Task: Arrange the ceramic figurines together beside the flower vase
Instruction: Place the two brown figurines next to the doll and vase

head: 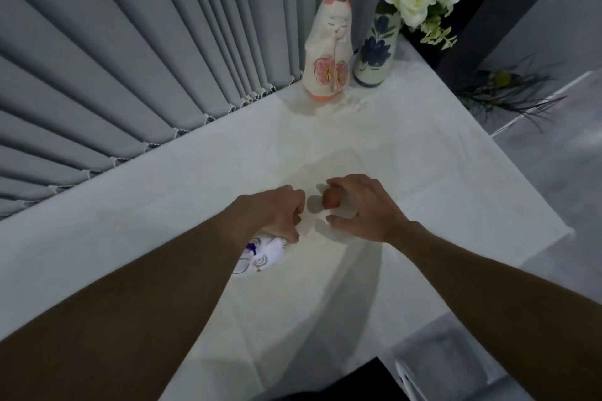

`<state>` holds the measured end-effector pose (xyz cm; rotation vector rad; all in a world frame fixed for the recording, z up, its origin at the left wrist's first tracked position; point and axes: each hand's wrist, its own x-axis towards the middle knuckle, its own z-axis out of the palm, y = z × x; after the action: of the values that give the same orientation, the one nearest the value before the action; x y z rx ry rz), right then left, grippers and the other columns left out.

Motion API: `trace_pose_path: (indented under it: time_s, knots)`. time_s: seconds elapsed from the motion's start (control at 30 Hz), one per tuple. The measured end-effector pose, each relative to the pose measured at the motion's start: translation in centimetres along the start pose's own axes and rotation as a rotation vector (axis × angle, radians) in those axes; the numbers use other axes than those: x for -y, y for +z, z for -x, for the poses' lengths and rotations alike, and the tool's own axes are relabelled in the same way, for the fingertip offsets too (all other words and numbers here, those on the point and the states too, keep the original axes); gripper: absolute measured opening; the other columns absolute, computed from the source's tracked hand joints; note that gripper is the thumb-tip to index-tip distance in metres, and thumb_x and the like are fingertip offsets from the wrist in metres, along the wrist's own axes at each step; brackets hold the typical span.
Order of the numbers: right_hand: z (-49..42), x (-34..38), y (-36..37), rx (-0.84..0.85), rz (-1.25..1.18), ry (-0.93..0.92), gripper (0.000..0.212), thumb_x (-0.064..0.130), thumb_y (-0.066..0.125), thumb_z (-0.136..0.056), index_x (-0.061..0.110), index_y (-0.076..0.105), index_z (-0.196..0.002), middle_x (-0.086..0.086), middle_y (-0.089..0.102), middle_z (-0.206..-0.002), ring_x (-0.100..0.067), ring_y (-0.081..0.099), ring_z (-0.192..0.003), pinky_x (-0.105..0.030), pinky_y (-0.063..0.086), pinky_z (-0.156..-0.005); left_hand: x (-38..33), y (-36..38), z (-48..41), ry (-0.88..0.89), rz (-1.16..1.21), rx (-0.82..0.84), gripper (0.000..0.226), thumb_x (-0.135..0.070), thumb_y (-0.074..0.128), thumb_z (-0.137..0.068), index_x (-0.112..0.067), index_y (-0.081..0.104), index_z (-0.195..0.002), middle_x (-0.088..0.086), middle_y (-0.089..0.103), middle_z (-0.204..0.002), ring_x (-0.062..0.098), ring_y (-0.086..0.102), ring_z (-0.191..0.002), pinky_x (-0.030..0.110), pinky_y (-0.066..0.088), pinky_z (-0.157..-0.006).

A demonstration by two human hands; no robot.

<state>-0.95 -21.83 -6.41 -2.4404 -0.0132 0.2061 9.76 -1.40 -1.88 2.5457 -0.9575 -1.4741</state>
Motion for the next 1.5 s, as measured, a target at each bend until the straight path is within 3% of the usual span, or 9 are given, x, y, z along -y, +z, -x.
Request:
trace_pose_path:
  time_s: [0.07, 0.2, 0.43, 0.6, 0.7, 0.9, 1.1, 1.33, 1.5]
  knots:
    - [0.0, 0.3, 0.4, -0.058, 0.021, -0.007, 0.036, 0.030, 0.082, -0.080, 0.018, 0.072, -0.112, 0.000, 0.075, -0.114, -0.027, 0.065, -0.114, -0.047, 0.050, -0.099, 0.3, 0.5, -0.3, 0.051, 0.021, -0.067, 0.028, -0.018, 0.072, -0.075, -0.025, 0.052, -0.093, -0.004, 0.054, -0.100, 0.021, 0.061, -0.089, 0.041, 0.056, -0.082]
    - [-0.4, 0.1, 0.3, -0.074, -0.048, 0.055, 0.006, 0.023, 0.075, -0.088, 0.021, 0.074, -0.093, 0.005, 0.075, -0.101, -0.022, 0.065, -0.104, -0.041, 0.051, -0.094, 0.4, 0.2, -1.0, 0.092, 0.092, -0.257, 0.017, -0.016, 0.064, -0.085, -0.022, 0.054, -0.098, 0.001, 0.058, -0.106, 0.023, 0.061, -0.095, 0.043, 0.053, -0.085]
    - [-3.0, -1.8, -2.7, -0.218, -0.180, 0.181, 0.019, 0.010, 0.064, -0.087, 0.028, 0.067, -0.081, 0.011, 0.074, -0.089, -0.011, 0.065, -0.084, -0.028, 0.052, -0.078, -1.2, -2.0, -4.7, 0.022, 0.535, -0.661, 0.023, -0.016, 0.077, -0.078, -0.016, 0.057, -0.089, -0.001, 0.065, -0.080, 0.018, 0.061, -0.069, 0.041, 0.058, -0.072]
    - [-6.1, -4.1, -5.3, -0.347, -0.165, 0.218, 0.013, 0.018, 0.066, -0.090, 0.025, 0.067, -0.080, 0.006, 0.070, -0.075, -0.014, 0.063, -0.071, -0.030, 0.051, -0.069, -3.5, -4.0, -9.1, 0.029, 0.758, -0.792, 0.022, -0.009, 0.077, -0.076, -0.023, 0.063, -0.086, -0.004, 0.071, -0.084, 0.008, 0.059, -0.066, 0.032, 0.059, -0.078]
    - [-8.0, -5.9, -6.4, -0.392, -0.196, 0.272, 0.016, 0.017, 0.067, -0.092, 0.022, 0.070, -0.078, 0.004, 0.069, -0.074, -0.015, 0.062, -0.068, -0.028, 0.049, -0.065, -5.3, -5.2, -11.4, 0.048, 0.877, -0.853, 0.023, -0.006, 0.076, -0.078, -0.023, 0.065, -0.090, -0.004, 0.072, -0.089, 0.008, 0.060, -0.067, 0.017, 0.054, -0.070]
    - [-10.7, -8.4, -7.8, -0.450, -0.199, 0.307, 0.011, 0.007, 0.060, -0.094, 0.011, 0.069, -0.089, -0.007, 0.070, -0.081, -0.022, 0.061, -0.074, -0.028, 0.046, -0.070, -8.9, -6.4, -14.9, 0.057, 1.078, -0.964, 0.029, 0.006, 0.068, -0.082, -0.024, 0.066, -0.085, 0.000, 0.071, -0.088, 0.013, 0.067, -0.080, 0.023, 0.057, -0.081]
    - [-11.6, -9.5, -7.5, -0.511, -0.238, 0.303, 0.014, 0.007, 0.057, -0.099, 0.012, 0.066, -0.089, -0.004, 0.069, -0.081, -0.012, 0.056, -0.075, -0.009, 0.038, -0.063, -10.2, -7.2, -17.3, -0.007, 1.017, -1.064, 0.024, 0.005, 0.061, -0.087, -0.013, 0.067, -0.102, 0.005, 0.071, -0.099, 0.021, 0.067, -0.094, 0.036, 0.055, -0.093]
    - [-12.3, -9.9, -6.0, -0.531, -0.236, 0.355, 0.026, 0.016, 0.055, -0.106, 0.013, 0.068, -0.129, -0.006, 0.072, -0.119, -0.025, 0.056, -0.112, -0.020, 0.035, -0.089, -10.5, -7.6, -18.0, -0.056, 0.918, -1.103, 0.019, -0.003, 0.061, -0.091, -0.013, 0.066, -0.106, 0.004, 0.072, -0.103, 0.021, 0.066, -0.097, 0.034, 0.053, -0.092]
    - [-12.3, -10.0, -5.9, -0.525, -0.221, 0.353, 0.030, 0.018, 0.054, -0.107, 0.013, 0.065, -0.134, -0.008, 0.072, -0.123, -0.026, 0.053, -0.118, 0.002, 0.028, -0.084, -10.2, -7.7, -17.9, -0.054, 0.880, -1.104, 0.017, -0.006, 0.062, -0.091, -0.013, 0.068, -0.106, 0.003, 0.074, -0.102, 0.017, 0.067, -0.094, 0.025, 0.050, -0.088]
